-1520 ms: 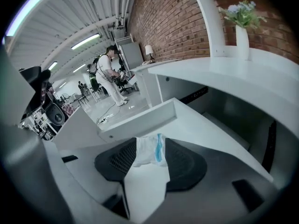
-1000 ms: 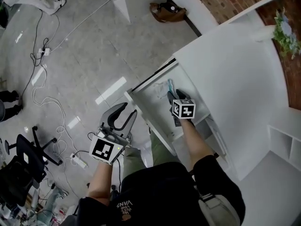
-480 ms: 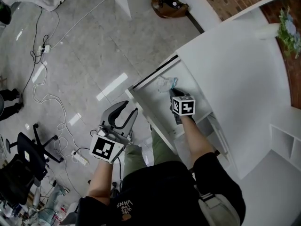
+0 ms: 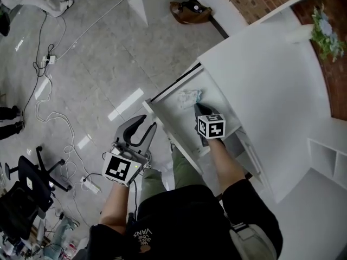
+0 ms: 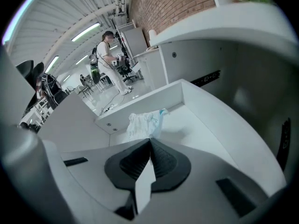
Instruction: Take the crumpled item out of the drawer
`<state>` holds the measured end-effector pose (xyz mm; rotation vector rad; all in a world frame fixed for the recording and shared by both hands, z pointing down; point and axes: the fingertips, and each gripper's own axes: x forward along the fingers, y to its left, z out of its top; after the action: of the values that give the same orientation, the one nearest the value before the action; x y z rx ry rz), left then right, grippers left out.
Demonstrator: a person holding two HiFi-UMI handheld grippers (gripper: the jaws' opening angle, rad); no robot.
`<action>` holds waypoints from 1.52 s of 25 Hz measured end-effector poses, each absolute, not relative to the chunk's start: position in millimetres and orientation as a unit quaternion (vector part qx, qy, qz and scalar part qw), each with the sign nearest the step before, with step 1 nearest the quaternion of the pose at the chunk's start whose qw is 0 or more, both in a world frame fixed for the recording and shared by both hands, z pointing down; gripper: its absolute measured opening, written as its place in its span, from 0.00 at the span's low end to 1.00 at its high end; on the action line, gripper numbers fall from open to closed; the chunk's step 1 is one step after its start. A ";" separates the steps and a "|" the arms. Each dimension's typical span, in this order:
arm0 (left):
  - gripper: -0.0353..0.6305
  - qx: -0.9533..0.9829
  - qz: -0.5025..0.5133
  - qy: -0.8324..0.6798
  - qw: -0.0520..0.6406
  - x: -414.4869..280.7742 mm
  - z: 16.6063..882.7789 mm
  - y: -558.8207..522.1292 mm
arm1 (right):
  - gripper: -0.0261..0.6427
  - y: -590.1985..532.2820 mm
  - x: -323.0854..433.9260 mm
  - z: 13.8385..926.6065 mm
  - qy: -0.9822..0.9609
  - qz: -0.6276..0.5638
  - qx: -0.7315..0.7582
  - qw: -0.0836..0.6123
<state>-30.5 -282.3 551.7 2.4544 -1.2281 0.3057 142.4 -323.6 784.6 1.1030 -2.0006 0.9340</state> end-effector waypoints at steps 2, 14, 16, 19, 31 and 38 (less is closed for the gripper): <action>0.24 0.874 0.108 -0.436 0.185 -30.3 548.5 -280.9 | 0.04 -321.1 141.6 770.9 -0.770 0.352 0.425 0.319; 0.07 0.877 0.096 -0.438 0.169 -39.4 525.2 -263.4 | 0.04 -304.3 141.4 666.4 -0.792 0.313 0.467 0.236; 0.07 0.879 0.092 -0.438 0.166 -40.4 519.3 -259.5 | 0.04 -300.9 141.6 645.2 -0.795 0.305 0.476 0.221; 0.06 0.881 0.087 -0.436 0.162 -43.3 509.1 -250.2 | 0.04 -291.5 139.8 613.8 -0.797 0.294 0.488 0.200; 0.06 0.895 0.067 -0.420 0.134 -45.0 467.2 -215.3 | 0.04 -238.8 150.5 508.5 -0.799 0.246 0.534 0.127; 0.06 0.907 0.056 -0.402 0.115 -46.9 442.0 -185.5 | 0.04 -193.9 156.9 463.9 -0.793 0.224 0.558 0.096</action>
<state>-46.9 -185.5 442.0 2.6564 -1.1780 0.1649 156.9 -193.9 463.9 1.6524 -2.3498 0.6640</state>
